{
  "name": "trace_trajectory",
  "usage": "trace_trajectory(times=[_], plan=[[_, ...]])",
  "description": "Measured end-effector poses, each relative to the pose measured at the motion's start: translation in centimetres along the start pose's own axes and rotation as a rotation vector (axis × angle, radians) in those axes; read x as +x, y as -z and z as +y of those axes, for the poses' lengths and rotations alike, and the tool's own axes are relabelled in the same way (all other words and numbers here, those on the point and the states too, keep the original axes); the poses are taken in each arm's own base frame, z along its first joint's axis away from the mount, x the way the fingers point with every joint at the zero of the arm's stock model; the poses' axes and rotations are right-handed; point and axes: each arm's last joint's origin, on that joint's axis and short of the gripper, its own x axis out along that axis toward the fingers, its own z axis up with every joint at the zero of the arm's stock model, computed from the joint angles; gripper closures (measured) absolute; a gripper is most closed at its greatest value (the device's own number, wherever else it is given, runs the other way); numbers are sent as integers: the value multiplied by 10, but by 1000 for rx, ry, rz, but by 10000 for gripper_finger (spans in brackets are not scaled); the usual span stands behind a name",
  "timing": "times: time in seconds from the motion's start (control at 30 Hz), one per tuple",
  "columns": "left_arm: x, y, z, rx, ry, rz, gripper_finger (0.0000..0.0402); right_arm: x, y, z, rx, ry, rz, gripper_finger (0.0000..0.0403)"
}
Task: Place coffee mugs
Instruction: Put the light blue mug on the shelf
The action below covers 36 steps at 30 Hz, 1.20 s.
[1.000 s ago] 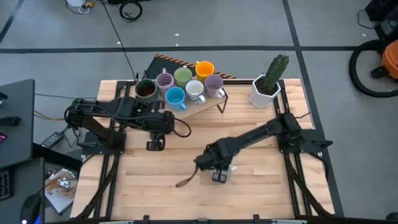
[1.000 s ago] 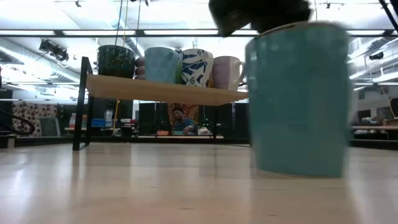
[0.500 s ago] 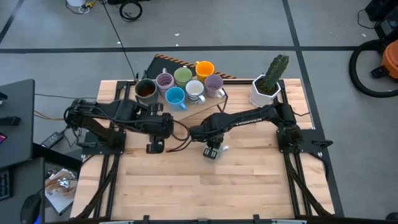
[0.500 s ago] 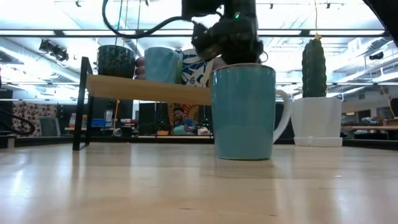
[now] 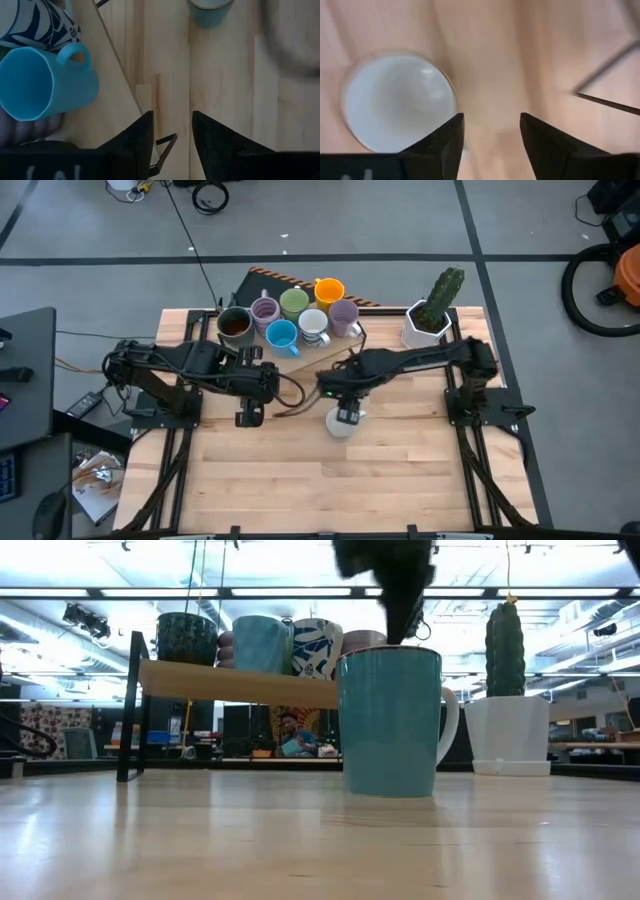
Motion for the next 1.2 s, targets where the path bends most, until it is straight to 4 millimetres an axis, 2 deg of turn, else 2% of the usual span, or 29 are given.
trace_trajectory(times=[0.1,0.17,0.4,0.57,0.67,0.8,1.2], plan=[[0,0,0,-12,0,0,260,-9,19,0,-23,141,-50,198],[0,0,-1,-13,1,0,260,-8,33,-4,-27,161,-44,200],[-1,0,-2,-7,3,-1,260,23,67,-16,45,71,-118,220],[-1,0,-2,-7,3,-1,260,48,81,-17,61,1,-150,229],[-1,0,-2,-6,3,-2,260,57,86,-10,55,-46,-156,233],[-1,0,-2,-5,3,-2,260,59,93,3,78,-95,-158,237],[-1,-3,-2,-14,9,-34,260,44,111,64,171,-251,-250,241]])
